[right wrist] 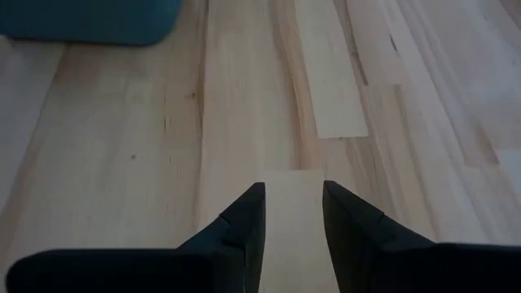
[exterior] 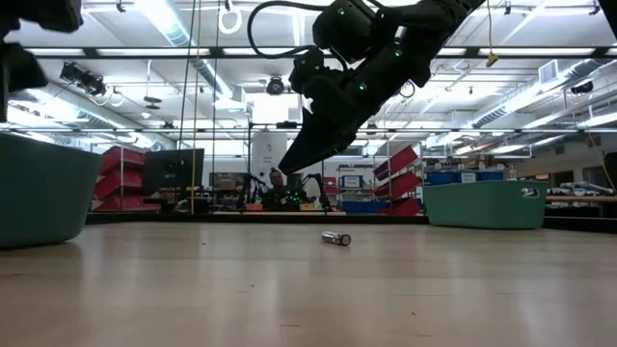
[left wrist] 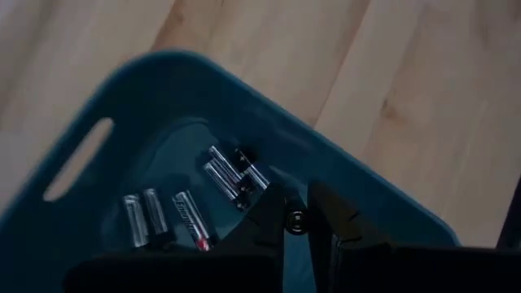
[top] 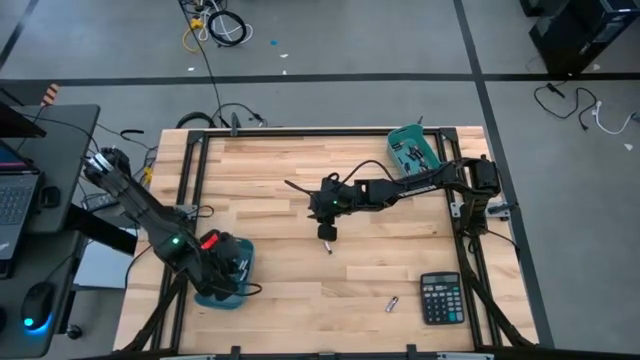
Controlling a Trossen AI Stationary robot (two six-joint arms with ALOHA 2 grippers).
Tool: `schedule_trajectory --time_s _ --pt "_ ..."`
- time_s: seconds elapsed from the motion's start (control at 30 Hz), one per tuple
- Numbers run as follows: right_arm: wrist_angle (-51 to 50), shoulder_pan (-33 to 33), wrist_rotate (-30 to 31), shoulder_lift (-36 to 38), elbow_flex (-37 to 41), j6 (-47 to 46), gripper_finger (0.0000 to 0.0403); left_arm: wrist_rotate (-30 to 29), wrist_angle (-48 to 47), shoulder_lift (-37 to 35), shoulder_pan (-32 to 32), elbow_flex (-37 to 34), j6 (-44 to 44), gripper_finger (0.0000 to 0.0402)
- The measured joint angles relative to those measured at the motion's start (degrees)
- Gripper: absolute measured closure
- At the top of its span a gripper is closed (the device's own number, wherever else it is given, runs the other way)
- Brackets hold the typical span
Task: Sort batteries
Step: Put the silver battery into the blue bin
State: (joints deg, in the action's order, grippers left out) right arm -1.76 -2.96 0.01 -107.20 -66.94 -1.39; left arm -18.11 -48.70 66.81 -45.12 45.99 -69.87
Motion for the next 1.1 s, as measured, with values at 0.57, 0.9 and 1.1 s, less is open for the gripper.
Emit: schedule_trajectory --time_s 0.57,0.9,1.1 --pt "-0.9 0.2 0.0 0.0 0.0 -0.3 0.0292 1.3 1.3 0.0 0.0 -3.2 -9.0 0.026" --pt "-16.4 2.0 -0.1 2.4 0.0 -7.0 0.0292 -7.4 1.8 0.0 0.1 1.2 1.6 0.025" --pt "-19.3 7.0 0.6 2.4 0.0 -13.7 0.0292 -20.5 1.9 0.0 1.2 2.8 15.0 0.025"
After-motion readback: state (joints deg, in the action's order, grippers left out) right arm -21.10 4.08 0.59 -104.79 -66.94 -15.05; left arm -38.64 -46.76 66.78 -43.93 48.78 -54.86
